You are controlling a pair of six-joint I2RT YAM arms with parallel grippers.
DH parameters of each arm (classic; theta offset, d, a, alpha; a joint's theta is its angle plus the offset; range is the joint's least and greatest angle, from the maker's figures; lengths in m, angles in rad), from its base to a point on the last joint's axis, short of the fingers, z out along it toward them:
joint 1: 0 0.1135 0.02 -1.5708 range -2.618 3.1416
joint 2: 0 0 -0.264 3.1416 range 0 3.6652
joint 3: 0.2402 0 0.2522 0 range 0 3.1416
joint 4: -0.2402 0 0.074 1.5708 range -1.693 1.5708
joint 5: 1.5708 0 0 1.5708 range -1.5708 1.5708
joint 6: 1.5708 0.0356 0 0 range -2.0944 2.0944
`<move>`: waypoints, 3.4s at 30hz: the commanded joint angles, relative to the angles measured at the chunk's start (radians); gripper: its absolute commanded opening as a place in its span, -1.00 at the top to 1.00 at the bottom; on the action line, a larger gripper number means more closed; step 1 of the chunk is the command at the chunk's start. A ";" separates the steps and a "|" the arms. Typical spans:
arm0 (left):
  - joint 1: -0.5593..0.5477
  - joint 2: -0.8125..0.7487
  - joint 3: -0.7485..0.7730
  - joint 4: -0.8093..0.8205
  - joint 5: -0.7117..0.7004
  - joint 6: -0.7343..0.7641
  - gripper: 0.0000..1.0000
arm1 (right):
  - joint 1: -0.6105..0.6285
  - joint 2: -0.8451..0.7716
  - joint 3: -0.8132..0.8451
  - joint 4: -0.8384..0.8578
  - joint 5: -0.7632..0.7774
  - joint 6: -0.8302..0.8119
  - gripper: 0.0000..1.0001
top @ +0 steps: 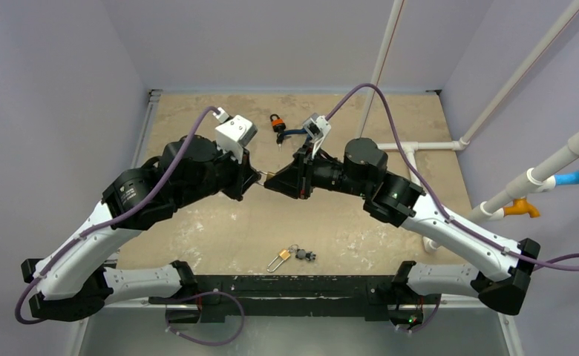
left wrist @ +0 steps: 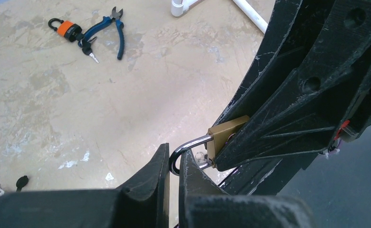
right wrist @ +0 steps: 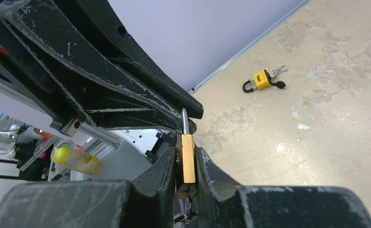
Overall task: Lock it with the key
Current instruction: Lock the lock.
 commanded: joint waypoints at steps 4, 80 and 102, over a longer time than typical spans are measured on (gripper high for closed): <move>-0.065 0.071 0.028 0.205 0.505 -0.110 1.00 | 0.023 0.040 0.072 0.171 0.090 -0.064 1.00; 0.272 -0.196 -0.037 0.307 0.779 -0.264 1.00 | -0.040 -0.221 -0.221 0.568 -0.338 0.080 -0.18; 0.272 -0.183 -0.028 0.241 0.710 -0.212 0.78 | -0.041 -0.156 -0.052 0.373 -0.347 -0.012 1.00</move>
